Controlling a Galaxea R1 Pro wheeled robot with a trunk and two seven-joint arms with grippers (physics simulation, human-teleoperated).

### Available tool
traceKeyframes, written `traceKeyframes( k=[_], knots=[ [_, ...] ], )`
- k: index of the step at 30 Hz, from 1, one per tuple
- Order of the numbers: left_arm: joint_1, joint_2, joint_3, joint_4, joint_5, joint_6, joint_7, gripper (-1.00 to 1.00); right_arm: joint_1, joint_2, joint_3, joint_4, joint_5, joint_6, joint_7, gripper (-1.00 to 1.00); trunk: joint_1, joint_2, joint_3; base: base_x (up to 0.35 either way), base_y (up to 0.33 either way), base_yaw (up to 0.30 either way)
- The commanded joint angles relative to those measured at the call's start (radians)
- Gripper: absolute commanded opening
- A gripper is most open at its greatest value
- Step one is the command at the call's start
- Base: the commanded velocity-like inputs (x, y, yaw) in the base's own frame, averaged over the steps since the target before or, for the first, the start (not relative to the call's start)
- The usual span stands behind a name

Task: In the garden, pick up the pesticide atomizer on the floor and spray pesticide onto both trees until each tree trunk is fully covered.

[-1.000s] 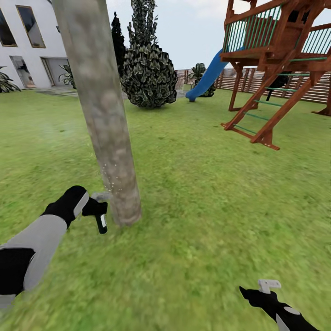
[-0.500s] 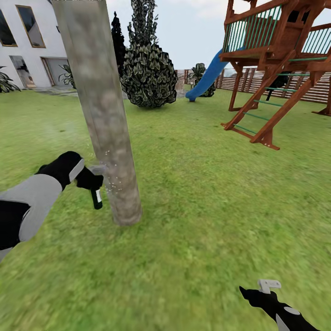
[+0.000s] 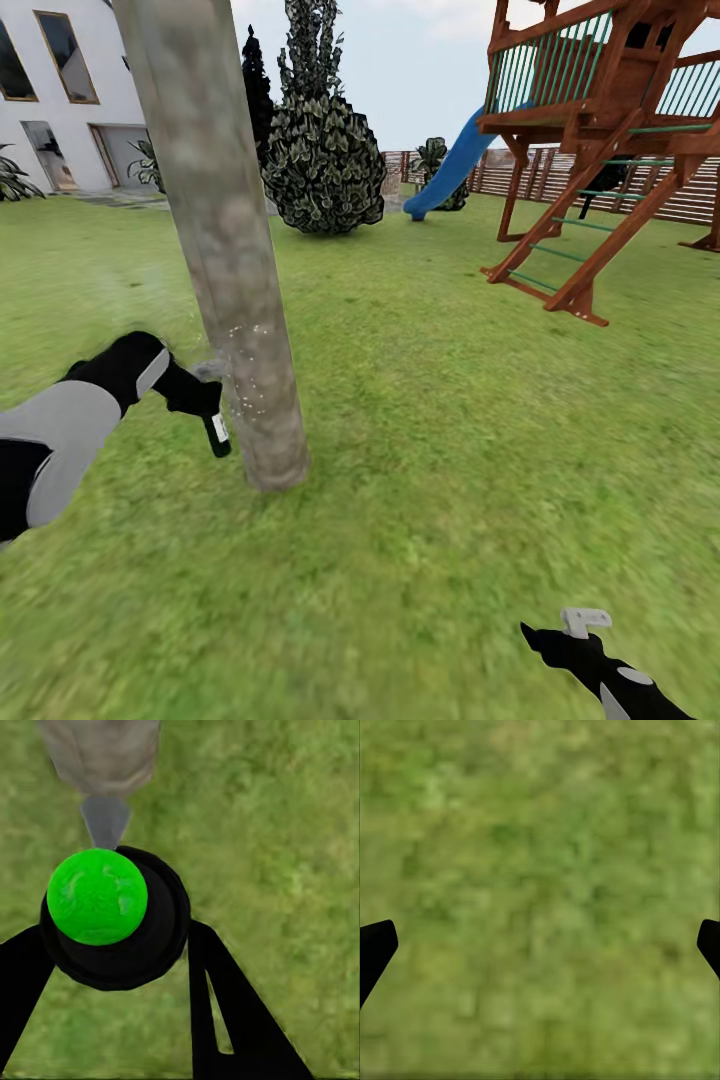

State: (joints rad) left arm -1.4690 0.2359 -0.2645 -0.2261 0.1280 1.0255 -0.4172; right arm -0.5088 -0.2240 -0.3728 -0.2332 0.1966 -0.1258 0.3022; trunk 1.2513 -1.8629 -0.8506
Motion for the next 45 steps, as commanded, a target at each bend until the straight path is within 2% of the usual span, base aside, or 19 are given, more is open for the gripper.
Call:
traceKeyframes(
  k=[1, 3, 5, 6, 9, 12, 15, 19, 20, 23, 26, 29, 32, 34, 42, 44, 45],
  knots=[
    [0.023, 0.000, 0.003, -0.001, 0.002, -0.002, 0.000, -1.00, 0.000, 0.000, 0.000, 0.000, 0.000, 0.000, 0.000, 1.00, 0.000, 0.000, 0.000, 0.000, 0.000, 0.000],
    [0.051, 0.008, 0.007, -0.008, 0.001, -0.002, 0.000, -1.00, 0.000, 0.000, 0.000, 0.001, 0.001, 0.000, 0.000, 1.00, 0.000, 0.000, 0.000, 0.000, 0.000, 0.000],
    [0.037, 0.032, 0.011, -0.014, 0.006, 0.003, -0.004, -1.00, 0.000, 0.000, 0.000, 0.001, 0.001, 0.000, 0.000, 1.00, 0.000, 0.000, 0.000, 0.000, 0.000, 0.000],
    [0.013, 0.039, 0.012, -0.015, 0.007, 0.004, -0.007, -1.00, 0.000, 0.000, 0.000, 0.001, 0.001, 0.000, 0.000, 1.00, 0.000, 0.000, 0.000, 0.000, 0.000, 0.000],
    [-0.106, 0.040, 0.012, -0.009, 0.007, 0.007, -0.009, -1.00, 0.000, 0.000, 0.000, 0.001, 0.001, 0.000, 0.000, 1.00, 0.000, 0.000, 0.000, 0.000, 0.000, 0.000],
    [-0.131, 0.040, 0.009, -0.005, 0.007, 0.007, -0.009, -1.00, 0.000, 0.000, 0.000, 0.000, 0.001, 0.000, 0.000, 1.00, 0.000, 0.000, 0.000, 0.000, 0.000, 0.000],
    [-0.094, 0.042, 0.003, -0.002, 0.002, -0.002, -0.008, -1.00, 0.000, 0.000, 0.000, 0.000, 0.001, 0.000, 0.000, 1.00, 0.000, 0.000, 0.000, 0.000, 0.000, 0.000],
    [0.052, 0.041, 0.005, -0.015, -0.005, -0.010, -0.006, -1.00, 0.000, 0.000, 0.000, 0.001, 0.001, 0.000, 0.000, 1.00, 0.000, 0.000, 0.000, 0.000, 0.000, 0.000],
    [0.096, 0.041, 0.006, -0.016, -0.006, -0.039, -0.001, -1.00, 0.000, 0.000, 0.000, 0.000, 0.001, 0.000, 0.000, 1.00, 0.000, 0.000, 0.000, 0.000, 0.000, 0.000],
    [0.166, 0.042, 0.008, -0.015, -0.006, -0.129, 0.039, -1.00, 0.000, 0.000, 0.000, 0.000, 0.000, 0.000, 0.000, 1.00, 0.000, 0.000, 0.000, 0.000, 0.000, 0.000],
    [0.232, 0.040, 0.014, -0.015, 0.003, -0.161, 0.080, -1.00, 0.000, 0.000, 0.000, 0.001, 0.001, 0.001, 0.001, 1.00, 0.000, 0.000, 0.000, 0.000, 0.000, 0.000],
    [0.265, 0.033, 0.016, -0.014, 0.007, -0.189, 0.085, -1.00, 0.000, 0.000, 0.000, 0.001, 0.001, 0.000, 0.000, 1.00, 0.000, 0.000, 0.000, 0.000, 0.000, 0.000],
    [0.278, 0.028, 0.020, -0.010, 0.060, -0.220, 0.094, -1.00, 0.001, 0.000, 0.000, 0.002, 0.001, 0.000, 0.000, 1.00, 0.000, 0.000, 0.000, 0.027, -0.221, 0.000],
    [0.279, 0.028, 0.021, -0.006, 0.076, -0.223, 0.095, -1.00, 0.001, 0.000, -0.001, 0.001, 0.000, 0.000, 0.000, 1.00, 0.000, 0.000, 0.000, 0.138, -0.252, 0.000],
    [0.290, 0.028, 0.021, -0.002, 0.078, -0.227, 0.096, -1.00, 0.001, 0.001, 0.000, 0.002, 0.000, 0.000, 0.000, 1.00, 0.000, 0.000, 0.000, 0.152, -0.252, 0.000],
    [0.326, 0.027, 0.021, -0.002, 0.079, -0.310, 0.116, -1.00, 0.001, 0.002, 0.000, 0.002, 0.000, 0.000, 0.000, 1.00, 0.000, 0.000, 0.000, 0.150, -0.252, 0.000],
    [0.334, 0.027, 0.021, -0.001, 0.080, -0.328, 0.136, -1.00, 0.001, 0.002, 0.000, 0.002, 0.000, 0.000, 0.000, 1.00, 0.000, 0.000, 0.000, 0.154, -0.252, 0.000]
  ],
)
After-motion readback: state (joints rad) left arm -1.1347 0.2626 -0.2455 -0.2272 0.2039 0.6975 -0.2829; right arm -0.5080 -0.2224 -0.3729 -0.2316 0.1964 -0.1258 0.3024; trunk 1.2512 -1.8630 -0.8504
